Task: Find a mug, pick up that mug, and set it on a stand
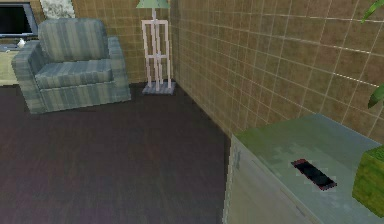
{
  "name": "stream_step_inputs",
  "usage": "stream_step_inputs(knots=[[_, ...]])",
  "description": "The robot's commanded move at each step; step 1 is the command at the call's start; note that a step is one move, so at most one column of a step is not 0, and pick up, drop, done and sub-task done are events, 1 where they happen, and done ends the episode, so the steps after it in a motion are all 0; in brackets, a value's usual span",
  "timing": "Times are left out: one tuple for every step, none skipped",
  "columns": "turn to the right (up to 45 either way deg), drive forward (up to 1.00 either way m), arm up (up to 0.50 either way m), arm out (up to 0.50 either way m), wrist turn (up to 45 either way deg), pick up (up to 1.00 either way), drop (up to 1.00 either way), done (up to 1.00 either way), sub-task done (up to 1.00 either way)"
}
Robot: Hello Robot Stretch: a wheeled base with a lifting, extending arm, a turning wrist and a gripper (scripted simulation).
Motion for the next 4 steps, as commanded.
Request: stream_step_inputs(knots=[[0.0, 0.00, 0.10, 0.00, 0.0, 0.00, 0.00, 0.00, 0.00], [0.0, 0.00, 0.10, 0.00, 0.0, 0.00, 0.00, 0.00, 0.00], [0.0, 0.00, 0.00, 0.00, -45.0, 0.00, 0.00, 0.00, 0.00], [0.0, 0.00, 0.00, 0.00, -45.0, 0.00, 0.00, 0.00, 0.00]])
